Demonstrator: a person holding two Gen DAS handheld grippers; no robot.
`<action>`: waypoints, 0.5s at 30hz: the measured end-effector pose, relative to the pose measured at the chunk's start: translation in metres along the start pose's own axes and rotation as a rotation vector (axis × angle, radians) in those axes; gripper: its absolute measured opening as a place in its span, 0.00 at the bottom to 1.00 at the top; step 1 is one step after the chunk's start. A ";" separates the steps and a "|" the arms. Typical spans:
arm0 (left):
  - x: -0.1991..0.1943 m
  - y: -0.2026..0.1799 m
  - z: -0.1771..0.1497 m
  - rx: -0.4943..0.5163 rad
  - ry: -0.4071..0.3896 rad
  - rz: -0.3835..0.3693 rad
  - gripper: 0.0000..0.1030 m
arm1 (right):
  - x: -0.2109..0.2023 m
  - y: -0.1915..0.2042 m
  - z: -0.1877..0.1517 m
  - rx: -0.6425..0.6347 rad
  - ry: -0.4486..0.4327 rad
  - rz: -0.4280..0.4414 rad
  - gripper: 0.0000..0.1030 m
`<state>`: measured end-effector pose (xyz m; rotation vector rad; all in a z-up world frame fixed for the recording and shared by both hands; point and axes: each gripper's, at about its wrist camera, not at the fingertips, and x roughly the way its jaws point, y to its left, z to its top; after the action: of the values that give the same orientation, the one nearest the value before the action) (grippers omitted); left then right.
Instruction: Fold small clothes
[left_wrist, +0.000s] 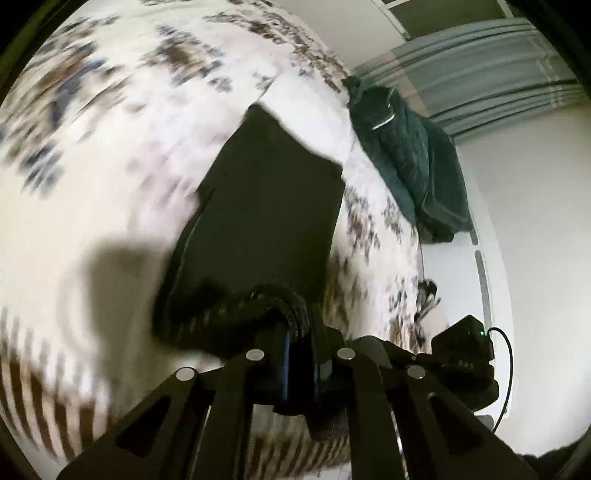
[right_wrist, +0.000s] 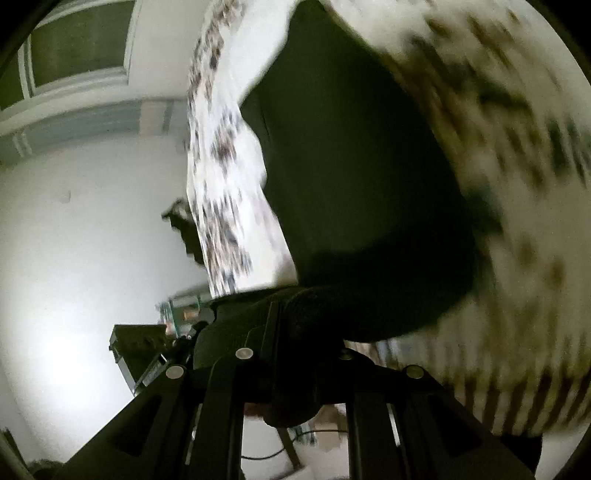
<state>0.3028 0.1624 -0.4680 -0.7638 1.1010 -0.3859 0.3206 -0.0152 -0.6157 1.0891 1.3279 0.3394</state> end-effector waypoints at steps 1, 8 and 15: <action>0.011 -0.002 0.019 0.002 -0.004 -0.016 0.06 | -0.003 0.003 0.021 0.001 -0.021 0.002 0.13; 0.098 -0.013 0.152 0.046 -0.023 -0.034 0.07 | 0.020 0.029 0.189 0.026 -0.180 -0.015 0.13; 0.177 0.006 0.251 -0.016 0.009 0.027 0.44 | 0.065 0.034 0.312 0.116 -0.162 -0.059 0.25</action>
<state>0.6037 0.1449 -0.5278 -0.7616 1.1225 -0.3584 0.6280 -0.0862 -0.6707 1.1466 1.2446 0.1289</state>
